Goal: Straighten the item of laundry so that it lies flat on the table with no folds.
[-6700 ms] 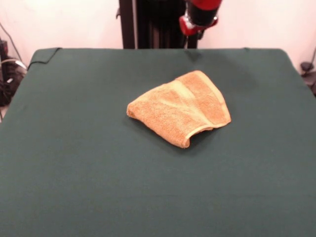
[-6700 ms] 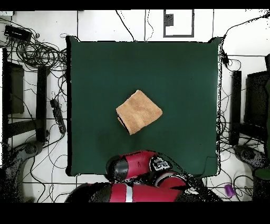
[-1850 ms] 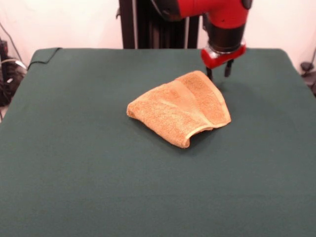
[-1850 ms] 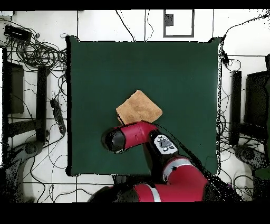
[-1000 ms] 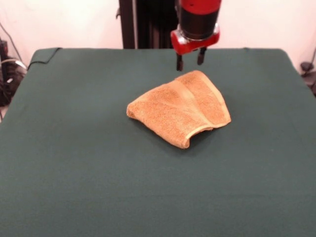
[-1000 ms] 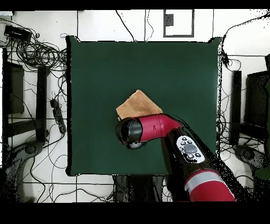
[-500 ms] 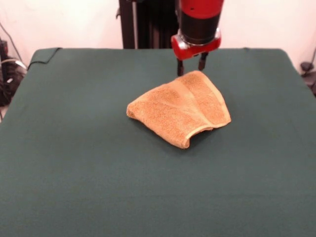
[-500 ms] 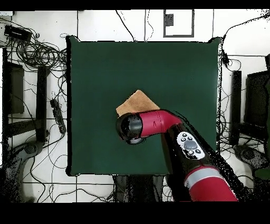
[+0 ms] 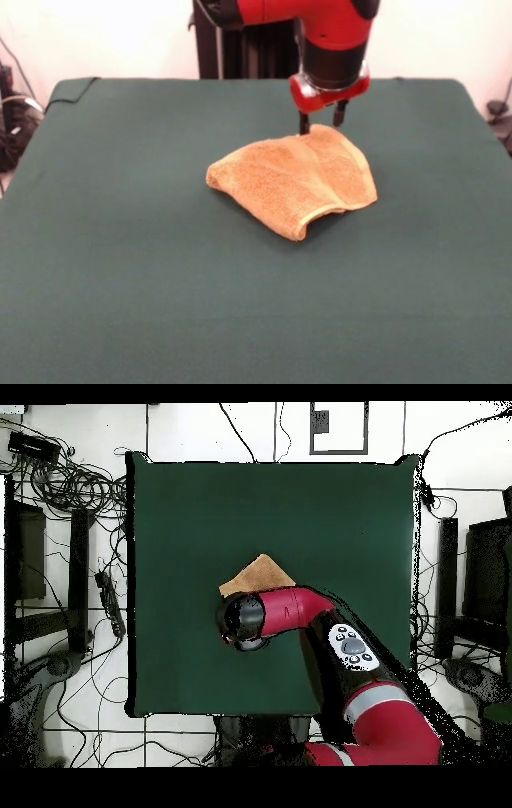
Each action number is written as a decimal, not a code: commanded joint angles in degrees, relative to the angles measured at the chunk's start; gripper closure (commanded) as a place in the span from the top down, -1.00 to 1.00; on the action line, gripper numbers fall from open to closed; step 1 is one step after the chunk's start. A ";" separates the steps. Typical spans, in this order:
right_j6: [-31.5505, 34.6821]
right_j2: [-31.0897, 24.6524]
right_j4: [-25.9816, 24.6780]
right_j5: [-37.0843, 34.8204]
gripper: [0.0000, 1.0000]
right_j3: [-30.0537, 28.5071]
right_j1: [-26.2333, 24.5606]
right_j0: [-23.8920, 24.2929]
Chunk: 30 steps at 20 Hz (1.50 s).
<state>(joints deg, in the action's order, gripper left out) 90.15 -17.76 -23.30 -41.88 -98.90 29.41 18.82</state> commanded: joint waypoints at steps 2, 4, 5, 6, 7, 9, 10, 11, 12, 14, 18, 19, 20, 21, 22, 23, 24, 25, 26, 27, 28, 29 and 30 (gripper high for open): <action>1.18 -6.47 3.04 0.91 1.00 5.20 -5.51 -1.79; 1.51 -6.47 3.38 0.77 1.00 5.36 -5.67 -1.80; 1.68 -6.47 3.54 0.70 1.00 5.44 -5.74 -1.80; 1.85 -6.47 3.71 0.62 1.00 5.53 -5.82 -1.81; 1.90 -6.44 3.63 0.65 1.00 5.79 -5.93 -1.94; 2.24 -6.06 3.26 0.85 1.00 6.53 -6.47 -2.48; 2.41 -5.84 2.68 1.87 1.00 6.75 -6.92 -2.70; 2.57 -5.60 2.29 2.30 1.00 6.99 -7.14 -2.97; 2.87 -5.21 1.25 4.18 1.00 7.07 -7.55 -3.33; 3.84 -4.42 -0.16 7.20 1.00 7.17 -8.64 -3.96; 7.95 -1.77 -1.68 12.74 1.00 6.83 -11.29 -5.91; 8.78 -1.14 -1.72 13.48 1.00 6.67 -11.65 -6.36; 10.09 -0.14 -2.36 15.80 1.00 6.36 -12.13 -7.16; 10.78 0.54 -2.77 17.19 1.00 6.15 -12.27 -7.64; 12.14 1.84 -3.17 19.06 1.00 5.82 -12.64 -8.60; 12.71 2.57 -3.05 20.04 1.00 5.52 -12.88 -9.05; 14.07 3.94 -3.08 21.86 1.00 5.08 -13.22 -9.97; 14.62 4.52 -2.92 22.50 1.00 4.84 -13.33 -10.32; 15.47 5.61 -3.04 24.24 1.00 4.49 -13.51 -11.09; 15.63 6.18 -2.85 24.97 1.00 4.35 -13.64 -11.49; 16.09 7.04 -2.76 25.86 1.00 4.19 -13.86 -12.12; 16.10 7.56 -2.60 26.48 1.00 4.04 -13.98 -12.47; 16.28 8.26 -2.71 27.87 1.00 3.97 -14.26 -12.99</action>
<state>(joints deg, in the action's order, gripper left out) 91.27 -10.02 -23.25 -34.91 -94.96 24.91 9.81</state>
